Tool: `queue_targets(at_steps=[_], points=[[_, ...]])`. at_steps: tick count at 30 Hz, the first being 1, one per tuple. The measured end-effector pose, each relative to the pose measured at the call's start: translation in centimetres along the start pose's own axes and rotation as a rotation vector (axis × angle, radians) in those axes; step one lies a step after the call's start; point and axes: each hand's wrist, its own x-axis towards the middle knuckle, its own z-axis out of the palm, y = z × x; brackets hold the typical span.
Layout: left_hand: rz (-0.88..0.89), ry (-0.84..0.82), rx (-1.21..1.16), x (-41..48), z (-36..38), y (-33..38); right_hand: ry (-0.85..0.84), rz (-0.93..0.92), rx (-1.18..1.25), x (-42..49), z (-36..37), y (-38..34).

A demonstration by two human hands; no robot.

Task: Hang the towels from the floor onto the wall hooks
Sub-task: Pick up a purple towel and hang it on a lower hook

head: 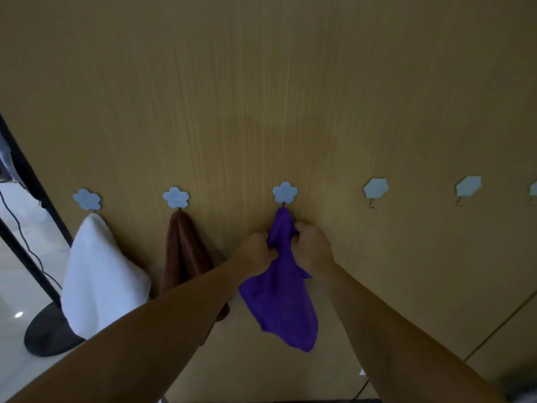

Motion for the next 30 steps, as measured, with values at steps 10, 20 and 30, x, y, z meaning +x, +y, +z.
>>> queue_targets(at_steps=[10,20,30], points=[[0.035,0.054,-0.080,-0.5,-1.5,0.5,-0.102,0.137,0.159,-1.4,-0.2,-0.1],[-0.076,0.038,0.037,-2.3,-2.7,0.5,-0.109,0.161,0.222,-3.1,-1.0,-0.7],[0.025,-0.031,0.221,-5.9,-3.7,0.5,0.015,0.243,0.008,-9.2,-3.3,-1.3]])
